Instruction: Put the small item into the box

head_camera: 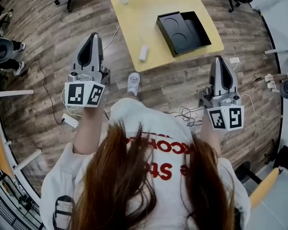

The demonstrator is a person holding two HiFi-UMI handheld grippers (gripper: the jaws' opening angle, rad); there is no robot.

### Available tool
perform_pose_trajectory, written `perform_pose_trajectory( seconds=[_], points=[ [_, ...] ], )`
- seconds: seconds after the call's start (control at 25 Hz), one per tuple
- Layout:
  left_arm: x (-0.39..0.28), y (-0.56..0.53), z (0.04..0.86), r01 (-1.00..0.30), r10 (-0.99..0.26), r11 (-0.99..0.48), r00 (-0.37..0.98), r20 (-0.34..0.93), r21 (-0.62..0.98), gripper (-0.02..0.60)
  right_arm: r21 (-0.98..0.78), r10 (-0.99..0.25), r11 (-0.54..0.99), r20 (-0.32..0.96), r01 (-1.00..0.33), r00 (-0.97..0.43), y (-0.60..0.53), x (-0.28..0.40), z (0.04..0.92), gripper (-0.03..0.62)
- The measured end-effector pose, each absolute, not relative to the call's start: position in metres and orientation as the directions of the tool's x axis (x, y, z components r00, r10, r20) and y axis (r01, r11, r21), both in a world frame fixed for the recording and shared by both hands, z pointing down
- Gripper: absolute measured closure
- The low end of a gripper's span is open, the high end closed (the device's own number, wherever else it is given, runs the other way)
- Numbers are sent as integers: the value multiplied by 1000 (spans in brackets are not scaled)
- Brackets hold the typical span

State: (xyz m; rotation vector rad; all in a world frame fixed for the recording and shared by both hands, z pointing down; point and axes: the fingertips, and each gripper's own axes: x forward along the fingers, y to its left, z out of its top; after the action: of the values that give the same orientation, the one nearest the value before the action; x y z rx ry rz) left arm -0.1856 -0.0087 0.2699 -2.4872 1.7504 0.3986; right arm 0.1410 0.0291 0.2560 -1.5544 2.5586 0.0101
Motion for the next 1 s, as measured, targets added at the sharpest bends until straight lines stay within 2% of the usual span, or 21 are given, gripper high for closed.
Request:
perform_pose_trajectory(
  seconds=[0.44,0.64,0.76,1.0],
  points=[
    [-191,-135,263,-882,-857,-470,445,-261,42,584,-123,-919,389,-126,-913,-374,-69,111,254,588],
    [-184,-160,281,-864,-852,-501,481,-208,54,584,-174,-940,337,-10,-925,-340,-84,107,288,588],
    [-178,-169,297,-864,-860,-499,483,-165,69,584,-243,-922,345,96,-907,-376,-91,94,325,586],
    [-173,-172,323,-884,-886,-459,447,-121,90,584,-328,-844,408,221,-852,-489,-105,54,386,586]
  ],
)
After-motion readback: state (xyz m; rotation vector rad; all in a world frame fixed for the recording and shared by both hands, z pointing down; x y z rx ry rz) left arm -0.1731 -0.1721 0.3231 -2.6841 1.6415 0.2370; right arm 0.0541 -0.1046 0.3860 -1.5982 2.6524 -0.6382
